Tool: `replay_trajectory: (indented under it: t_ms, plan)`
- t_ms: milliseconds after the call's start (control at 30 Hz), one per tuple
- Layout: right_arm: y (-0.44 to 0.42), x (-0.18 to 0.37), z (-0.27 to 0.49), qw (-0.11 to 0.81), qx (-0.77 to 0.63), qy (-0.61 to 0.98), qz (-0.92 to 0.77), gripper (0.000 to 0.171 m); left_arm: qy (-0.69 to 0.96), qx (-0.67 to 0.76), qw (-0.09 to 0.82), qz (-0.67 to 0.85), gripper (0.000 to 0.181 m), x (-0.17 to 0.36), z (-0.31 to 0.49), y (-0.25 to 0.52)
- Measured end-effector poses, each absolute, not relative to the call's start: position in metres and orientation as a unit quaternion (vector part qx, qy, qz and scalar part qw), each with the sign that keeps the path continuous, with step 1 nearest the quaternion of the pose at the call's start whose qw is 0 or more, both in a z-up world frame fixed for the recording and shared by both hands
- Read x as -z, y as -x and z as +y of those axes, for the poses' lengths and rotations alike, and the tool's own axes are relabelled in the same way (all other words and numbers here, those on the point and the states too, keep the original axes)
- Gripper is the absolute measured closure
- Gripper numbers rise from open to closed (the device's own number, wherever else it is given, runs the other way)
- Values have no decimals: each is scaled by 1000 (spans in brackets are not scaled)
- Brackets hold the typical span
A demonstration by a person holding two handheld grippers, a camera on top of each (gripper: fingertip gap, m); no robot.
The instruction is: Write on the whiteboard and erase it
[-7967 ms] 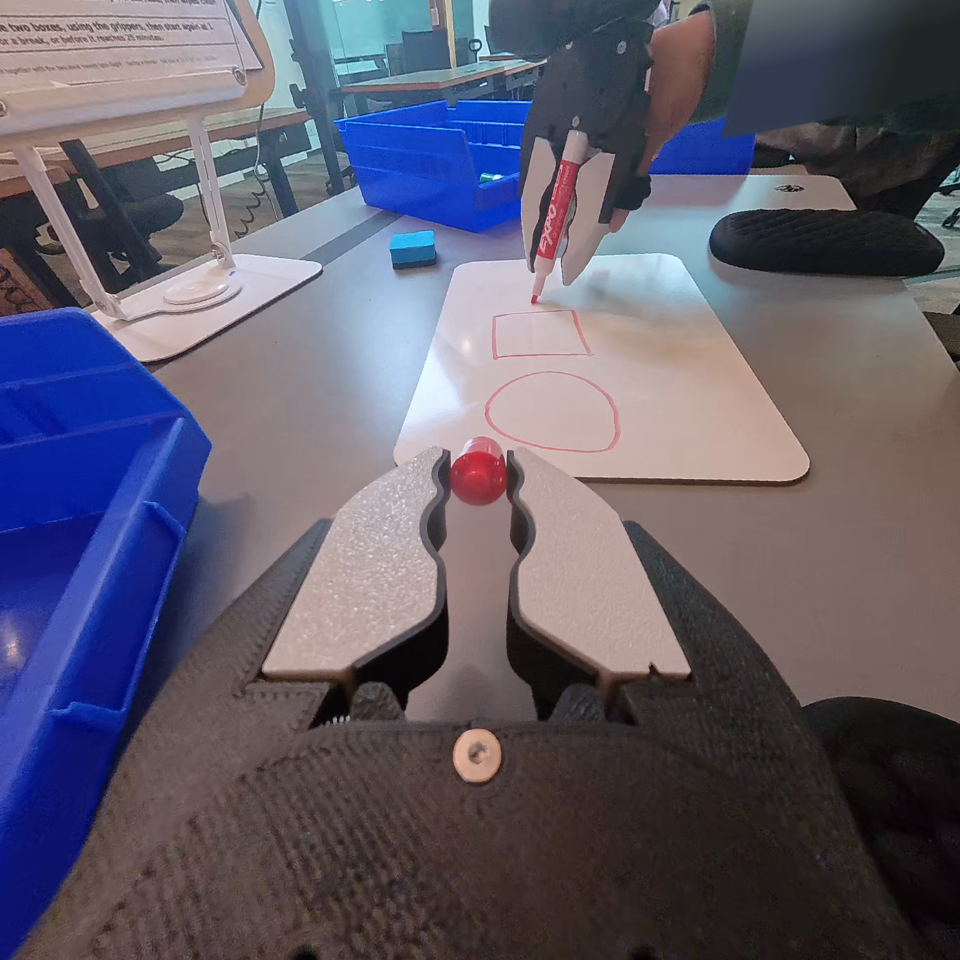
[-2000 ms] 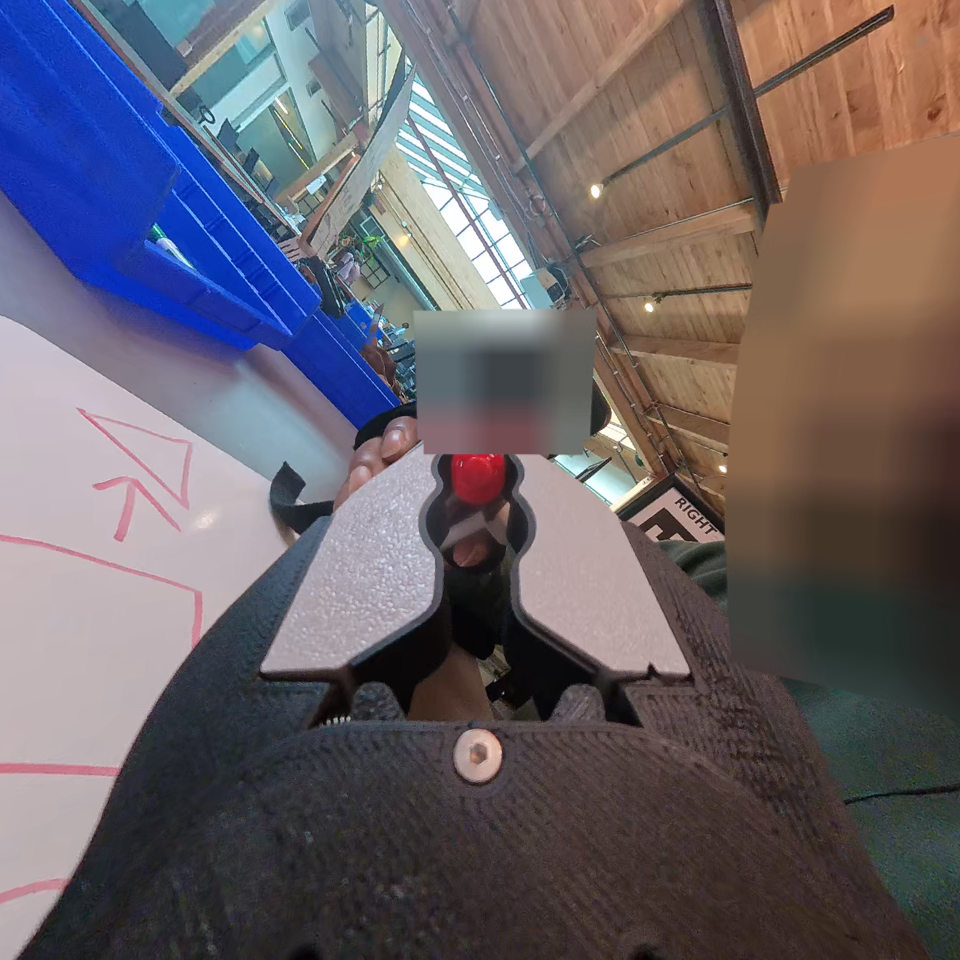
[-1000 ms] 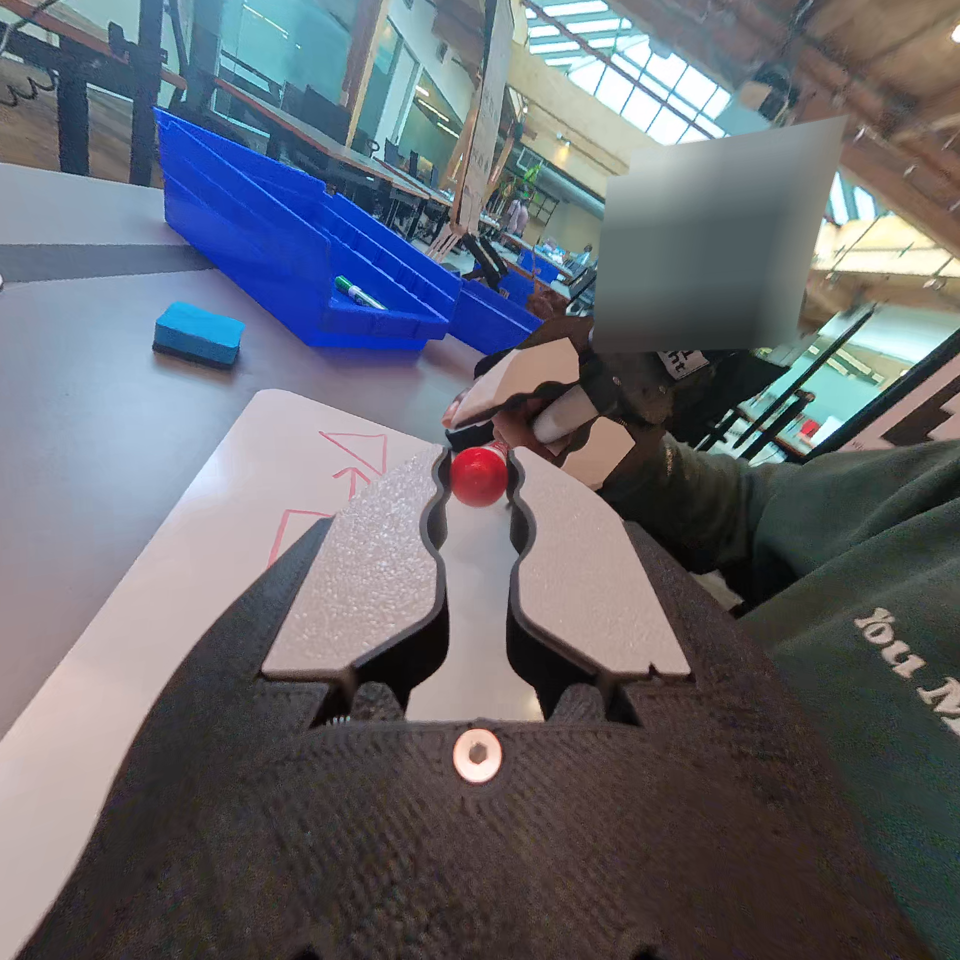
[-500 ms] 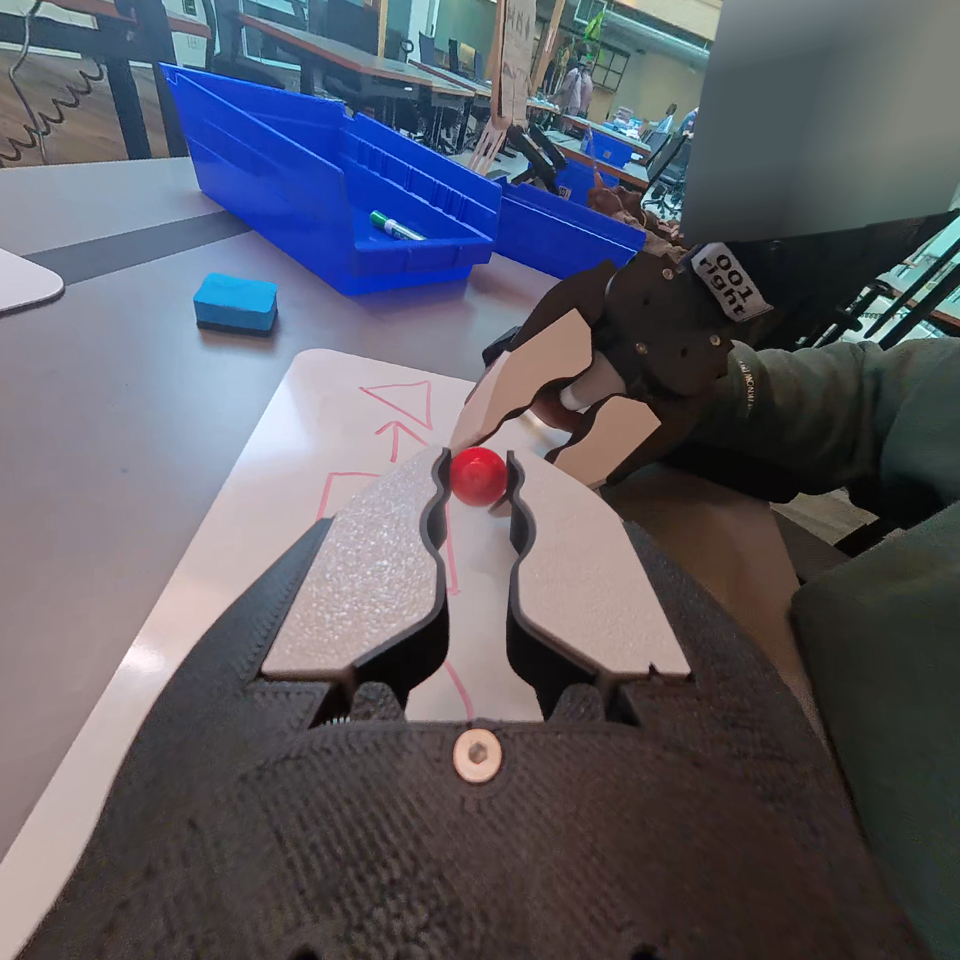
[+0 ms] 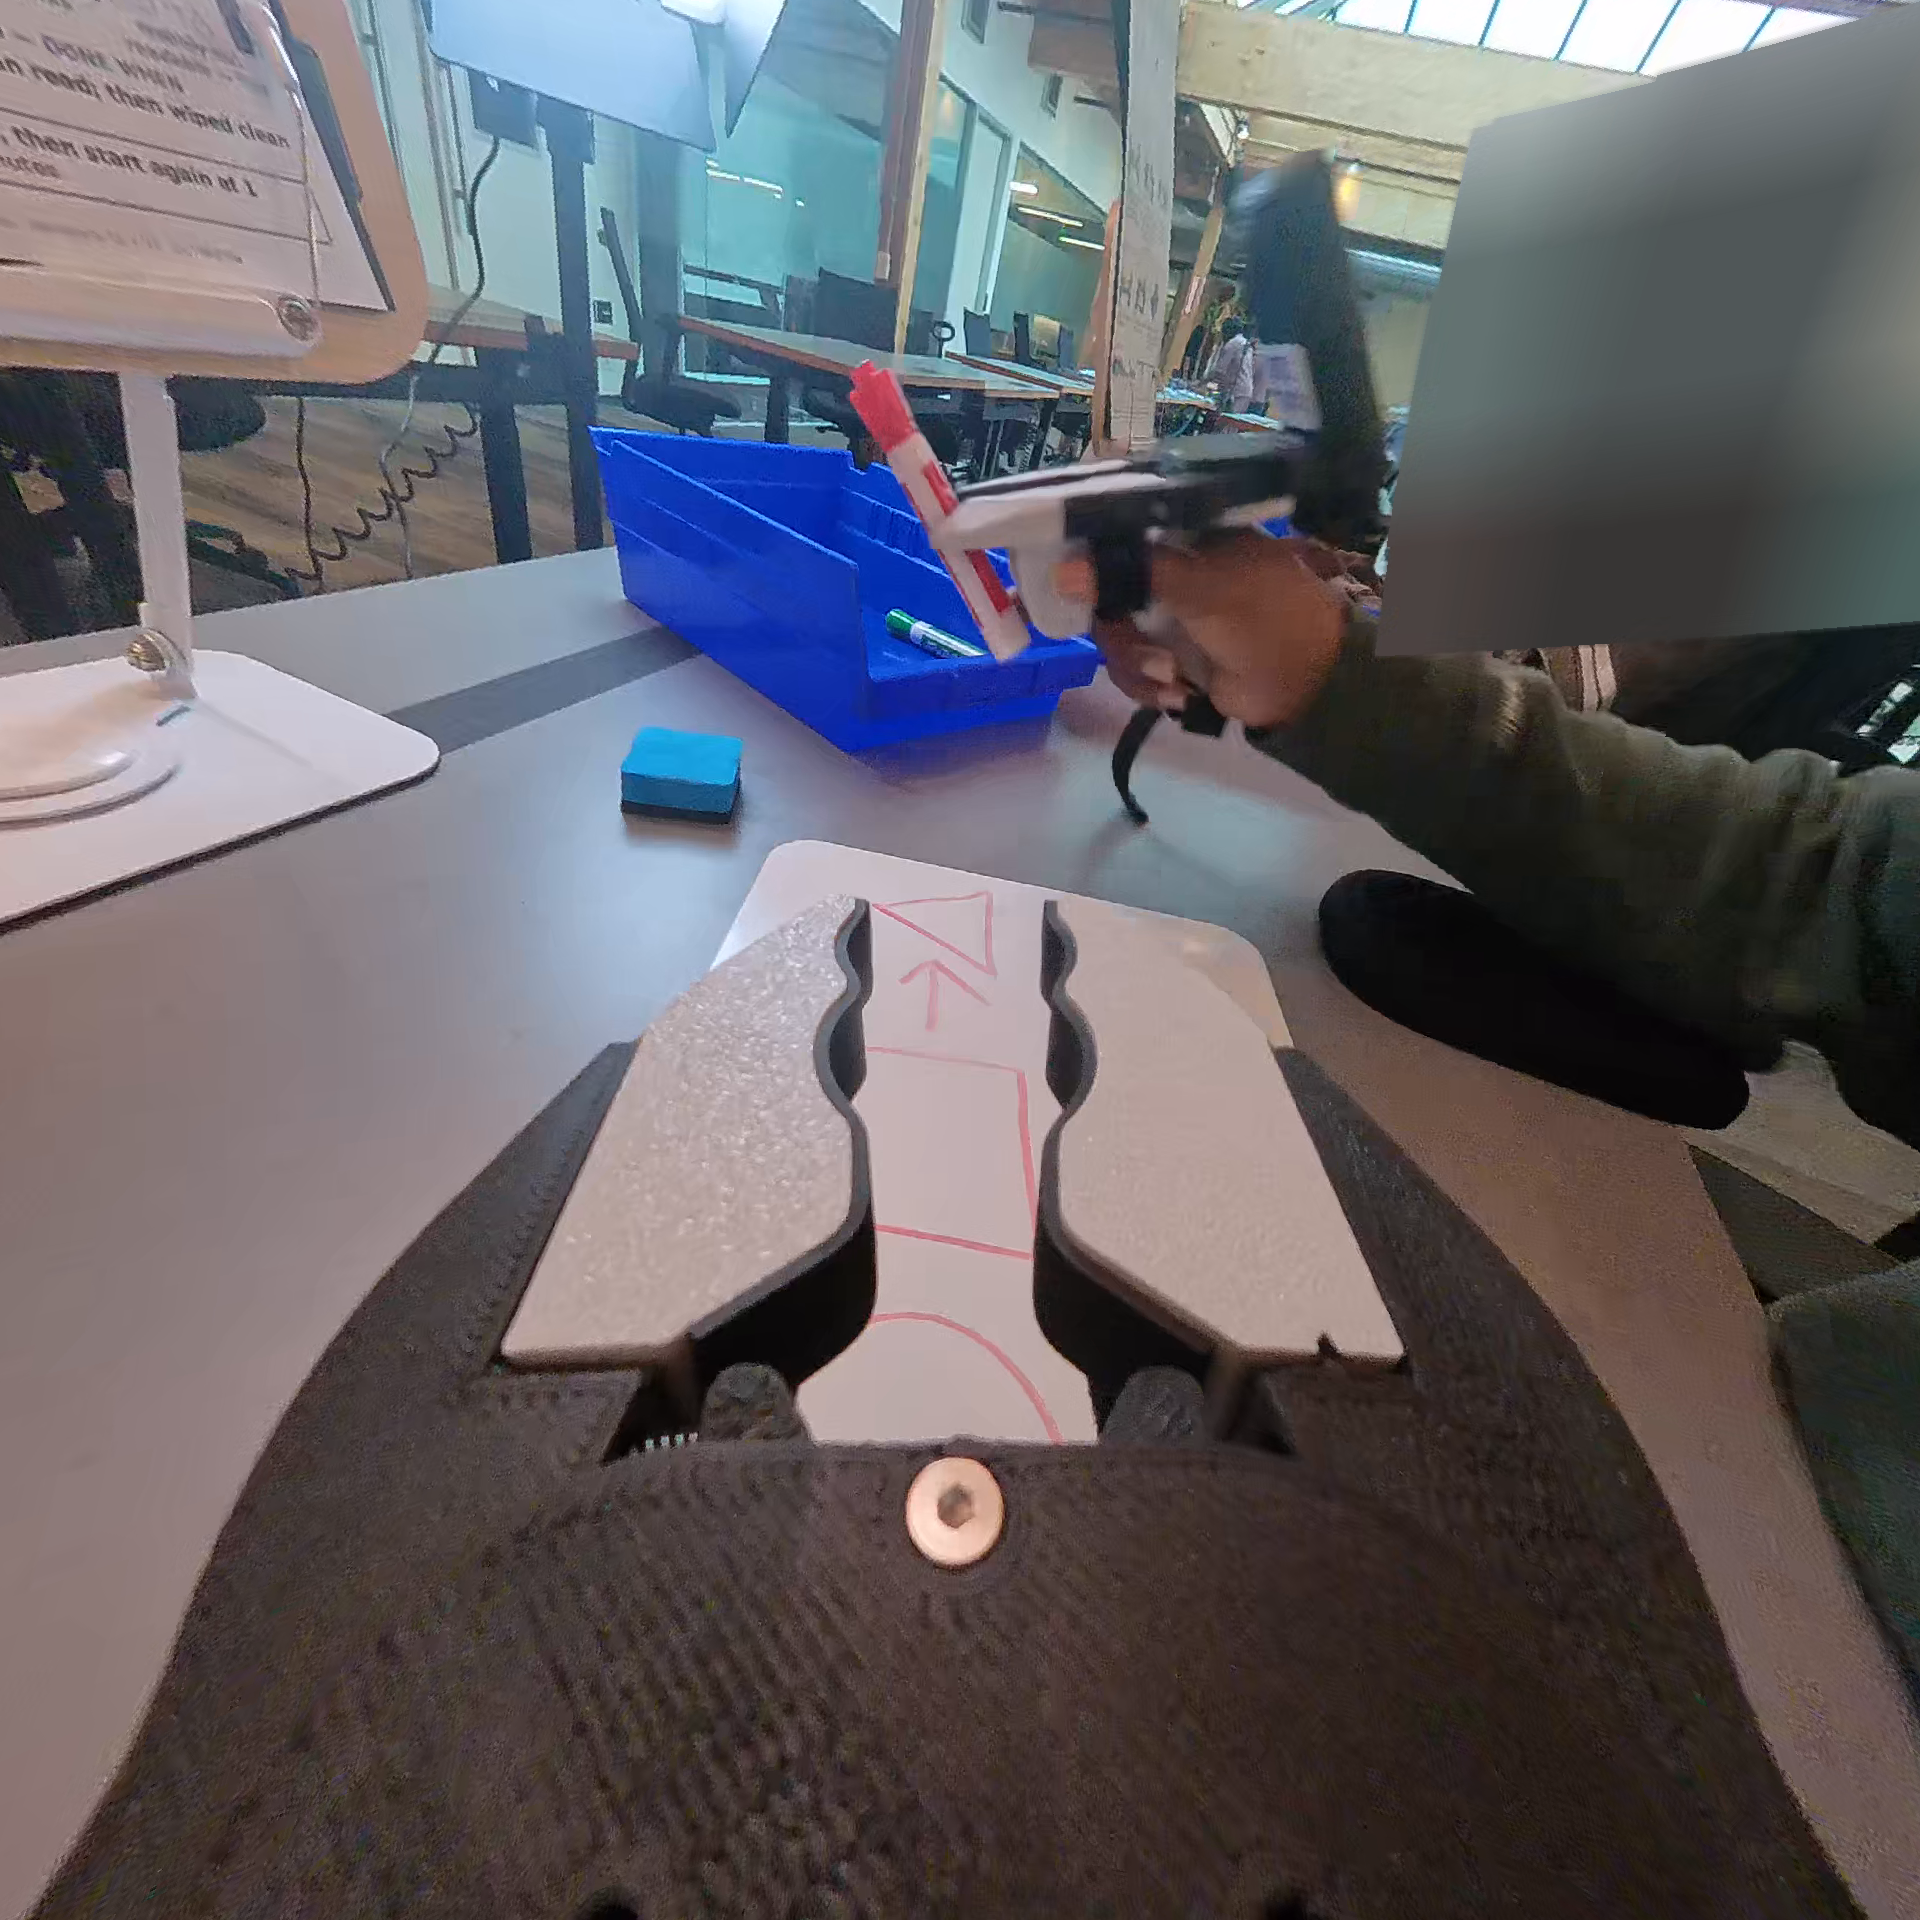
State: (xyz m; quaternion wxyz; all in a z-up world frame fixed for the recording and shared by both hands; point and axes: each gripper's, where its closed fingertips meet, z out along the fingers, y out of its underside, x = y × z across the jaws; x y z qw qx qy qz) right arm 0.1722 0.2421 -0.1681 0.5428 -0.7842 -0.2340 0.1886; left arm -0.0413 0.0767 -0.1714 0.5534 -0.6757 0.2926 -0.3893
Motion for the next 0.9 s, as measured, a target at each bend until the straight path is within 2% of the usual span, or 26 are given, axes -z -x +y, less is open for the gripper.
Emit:
replay_trajectory:
  t_ms: [100,233,367,467,567,667,800,900]
  plan:
    - [-235,198,300,475,-161,855,-132,153,680,402,538,295,153,178,76,38]
    - [-257,231,336,384,-194,902,-51,152,686,397,528,306,156,187,74,34]
    - [-254,238,349,346,-247,905,-1,152,686,398,523,313,158,190,72,31]
    - [-256,234,352,370,-258,892,16,142,684,397,522,320,159,191,70,29]
    - [-251,207,347,441,-193,875,-44,128,683,403,519,319,159,192,70,29]
    - [-203,168,320,506,-154,833,-161,127,683,411,513,318,159,194,69,27]
    - [-119,180,264,468,-134,817,-308,131,672,414,512,340,156,194,63,22]
    - [-89,219,255,429,-129,831,-329,115,664,385,522,372,153,194,57,20]
